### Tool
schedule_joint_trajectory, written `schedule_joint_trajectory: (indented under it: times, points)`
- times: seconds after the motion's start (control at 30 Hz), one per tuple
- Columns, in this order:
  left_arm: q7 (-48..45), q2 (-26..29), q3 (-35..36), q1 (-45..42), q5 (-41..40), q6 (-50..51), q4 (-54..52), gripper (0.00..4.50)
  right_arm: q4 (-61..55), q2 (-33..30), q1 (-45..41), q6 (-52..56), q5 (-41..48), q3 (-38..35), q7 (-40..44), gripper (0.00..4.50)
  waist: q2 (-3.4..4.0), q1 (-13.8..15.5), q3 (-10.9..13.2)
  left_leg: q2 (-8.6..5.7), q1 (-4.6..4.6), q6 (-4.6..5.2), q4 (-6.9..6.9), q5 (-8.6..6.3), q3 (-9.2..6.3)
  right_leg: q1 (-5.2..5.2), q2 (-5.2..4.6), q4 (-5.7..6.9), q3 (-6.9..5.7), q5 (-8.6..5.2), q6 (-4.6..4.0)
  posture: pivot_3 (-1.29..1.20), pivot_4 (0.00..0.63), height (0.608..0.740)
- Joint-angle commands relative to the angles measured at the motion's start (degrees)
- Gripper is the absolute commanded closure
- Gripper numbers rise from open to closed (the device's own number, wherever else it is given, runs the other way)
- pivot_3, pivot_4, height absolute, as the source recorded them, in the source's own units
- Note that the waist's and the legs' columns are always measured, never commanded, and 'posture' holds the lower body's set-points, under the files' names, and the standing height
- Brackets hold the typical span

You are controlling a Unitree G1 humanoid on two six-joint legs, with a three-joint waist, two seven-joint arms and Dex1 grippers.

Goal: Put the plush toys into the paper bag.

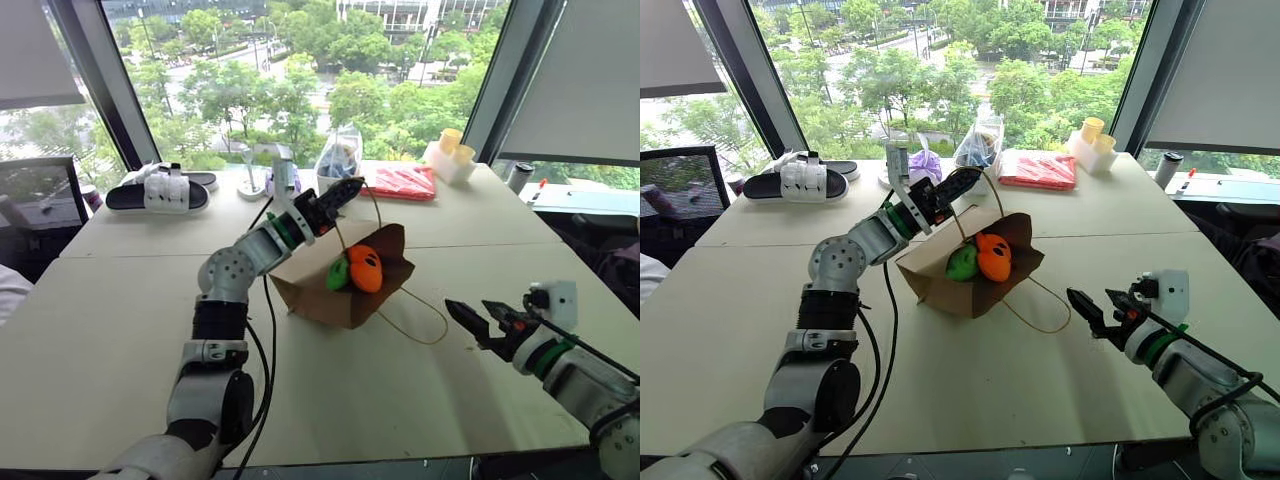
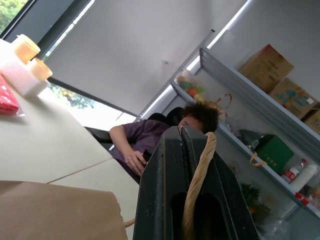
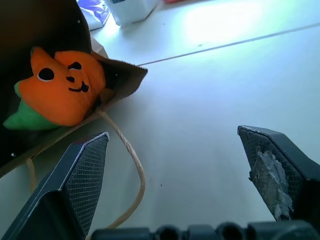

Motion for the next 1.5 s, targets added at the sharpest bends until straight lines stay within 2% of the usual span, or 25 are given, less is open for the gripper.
schedule_joint_trajectory:
  times: [0.03,0.27,0.33,0.37,0.4,0.63,0.8,0.9,1.03,1.27,1.5]
  points:
    - [-0.6,0.2,0.3,-1.9,-0.1,-1.0,-1.0,4.50,1.1,5.0,2.3,0.2,6.2,-2.9,-2.0,0.04,0.00,0.2,0.0,0.00,0.00,0.00,0.00,0.00,-0.01,0.01,0.00,0.02,0.00,0.00,0.00,0.00,0.150,0.740]
    - [-0.6,0.5,0.2,-1.5,0.1,-0.7,-1.5,4.50,1.7,8.6,6.2,1.3,8.9,1.6,-3.7,0.04,0.00,0.2,0.0,-0.03,-0.01,0.00,0.02,0.00,-0.03,0.01,-0.02,0.00,0.01,0.00,0.00,0.00,0.150,0.740]
    - [-0.7,0.5,0.2,-1.5,0.2,-0.7,-1.6,4.50,2.1,10.6,5.8,-0.3,11.1,1.0,-4.5,0.04,0.01,0.1,0.0,-0.01,0.00,0.00,-0.01,0.00,-0.04,0.00,0.00,0.02,0.00,0.00,0.00,0.00,0.150,0.740]
    - [-0.7,0.5,0.2,-1.5,0.2,-0.7,-1.6,4.50,2.1,11.5,5.5,-1.0,12.5,0.5,-4.8,0.54,0.01,0.1,0.0,-0.01,-0.01,0.00,-0.01,0.00,-0.03,-0.02,0.00,0.02,0.00,-0.01,0.00,0.00,0.150,0.740]
    - [-0.7,0.6,0.2,-1.5,0.2,-0.7,-1.7,4.50,2.0,12.4,5.2,-1.5,13.7,0.2,-5.3,0.80,0.01,0.1,0.0,-0.01,0.00,0.00,-0.01,0.00,-0.02,-0.02,0.00,0.02,0.02,-0.01,0.00,0.00,0.150,0.740]
    - [-1.0,0.7,0.0,-1.5,0.5,-0.8,-1.5,4.50,1.1,11.9,3.8,-2.5,20.5,0.9,-6.6,4.48,0.02,0.1,0.0,-0.01,-0.01,0.00,0.00,0.00,-0.03,-0.01,0.00,0.02,0.01,-0.01,0.00,0.00,0.150,0.740]
    - [-1.2,1.0,0.2,-1.0,0.8,-1.0,-1.1,4.50,-0.3,9.5,1.1,-3.7,29.0,-0.6,-8.6,4.48,0.01,0.1,0.0,-0.01,-0.01,0.00,0.00,0.00,-0.03,-0.01,0.00,0.02,0.01,-0.01,0.01,0.00,0.150,0.740]
    - [-0.5,1.7,1.2,-1.9,0.2,-1.1,-3.0,4.50,-2.0,5.0,-3.0,-6.0,39.1,-3.0,-9.3,4.48,0.02,0.1,0.0,-0.01,-0.01,0.00,0.00,0.00,-0.03,-0.01,0.00,0.02,0.01,-0.01,0.00,0.00,0.150,0.740]
    - [3.6,1.6,5.9,-4.4,-4.7,0.0,-3.4,4.50,-0.6,-2.0,-9.3,-9.9,53.4,-4.9,-12.7,4.48,-0.03,0.1,0.0,0.00,-0.05,0.00,0.01,0.00,-0.04,-0.03,0.00,0.00,0.01,0.00,0.01,0.00,0.150,0.740]
    - [5.3,2.3,6.5,-3.1,-3.7,-0.3,0.5,4.50,2.3,-5.2,-11.4,-13.1,54.3,-0.5,-14.6,4.48,-0.06,0.2,0.0,-0.01,-0.04,0.04,0.03,-0.02,-0.07,0.06,0.00,-0.06,-0.06,-0.01,0.02,0.00,0.150,0.740]
    - [1.6,3.1,1.5,1.7,1.7,-0.8,1.8,4.50,3.0,-4.9,-8.5,-13.1,48.6,5.1,-14.1,4.48,-0.05,0.2,0.0,-0.02,-0.03,0.04,0.03,-0.02,-0.06,0.06,0.00,-0.06,-0.05,-0.01,0.02,0.00,0.150,0.740]
